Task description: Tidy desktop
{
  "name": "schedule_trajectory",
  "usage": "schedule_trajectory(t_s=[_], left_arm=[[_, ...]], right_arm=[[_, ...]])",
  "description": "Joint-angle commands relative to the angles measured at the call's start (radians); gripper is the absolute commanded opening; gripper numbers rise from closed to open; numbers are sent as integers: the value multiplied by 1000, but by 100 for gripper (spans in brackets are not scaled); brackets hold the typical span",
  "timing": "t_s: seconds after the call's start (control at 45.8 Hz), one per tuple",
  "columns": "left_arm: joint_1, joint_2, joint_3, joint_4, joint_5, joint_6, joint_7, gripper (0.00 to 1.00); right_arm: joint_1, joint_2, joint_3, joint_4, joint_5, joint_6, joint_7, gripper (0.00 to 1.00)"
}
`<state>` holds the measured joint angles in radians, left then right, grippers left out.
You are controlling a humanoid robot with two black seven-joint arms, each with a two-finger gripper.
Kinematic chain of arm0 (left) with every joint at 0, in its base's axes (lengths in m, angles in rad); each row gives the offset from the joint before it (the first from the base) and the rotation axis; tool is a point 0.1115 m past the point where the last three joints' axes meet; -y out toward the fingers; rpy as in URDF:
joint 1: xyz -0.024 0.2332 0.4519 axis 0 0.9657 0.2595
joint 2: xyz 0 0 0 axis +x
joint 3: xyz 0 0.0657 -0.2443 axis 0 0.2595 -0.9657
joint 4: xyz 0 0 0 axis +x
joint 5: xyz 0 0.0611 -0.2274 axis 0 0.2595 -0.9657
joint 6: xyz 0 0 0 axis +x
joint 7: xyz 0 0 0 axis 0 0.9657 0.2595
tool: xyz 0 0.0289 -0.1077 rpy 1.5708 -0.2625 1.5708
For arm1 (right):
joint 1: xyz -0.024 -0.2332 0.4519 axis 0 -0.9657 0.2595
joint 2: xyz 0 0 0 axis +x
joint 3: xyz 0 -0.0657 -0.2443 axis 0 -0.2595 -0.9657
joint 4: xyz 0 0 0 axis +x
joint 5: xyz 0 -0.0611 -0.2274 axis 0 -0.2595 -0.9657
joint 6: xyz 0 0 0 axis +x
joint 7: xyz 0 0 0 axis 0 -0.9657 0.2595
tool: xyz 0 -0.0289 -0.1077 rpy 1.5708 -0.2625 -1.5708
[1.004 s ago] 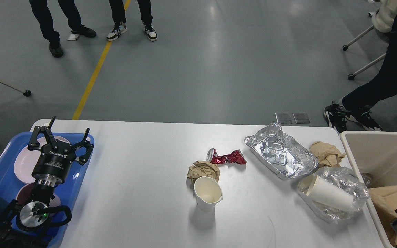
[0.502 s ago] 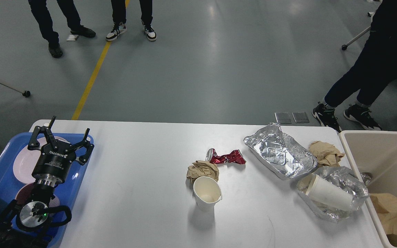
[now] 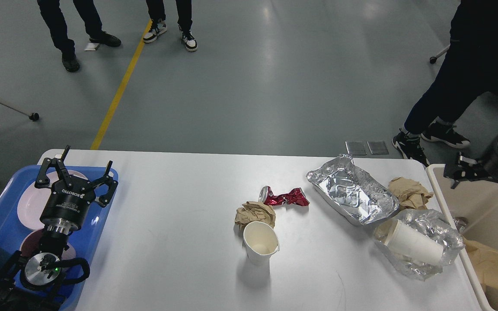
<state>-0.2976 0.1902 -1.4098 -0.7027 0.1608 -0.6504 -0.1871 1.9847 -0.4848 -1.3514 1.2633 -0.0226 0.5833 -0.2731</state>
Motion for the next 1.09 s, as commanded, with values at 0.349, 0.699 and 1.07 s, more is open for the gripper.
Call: schedule_trajectory(t_s=[0.349, 0.699, 1.07], left_arm=[[0, 0, 0, 0, -1, 0, -2, 96], [0, 0, 0, 0, 0, 0, -2, 96], [0, 0, 0, 0, 0, 0, -2, 96]], right_arm=[[448, 87, 52, 468, 13, 89, 5, 100], [471, 109, 72, 482, 52, 55, 11, 100], [152, -37, 74, 389, 41, -89, 9, 99]])
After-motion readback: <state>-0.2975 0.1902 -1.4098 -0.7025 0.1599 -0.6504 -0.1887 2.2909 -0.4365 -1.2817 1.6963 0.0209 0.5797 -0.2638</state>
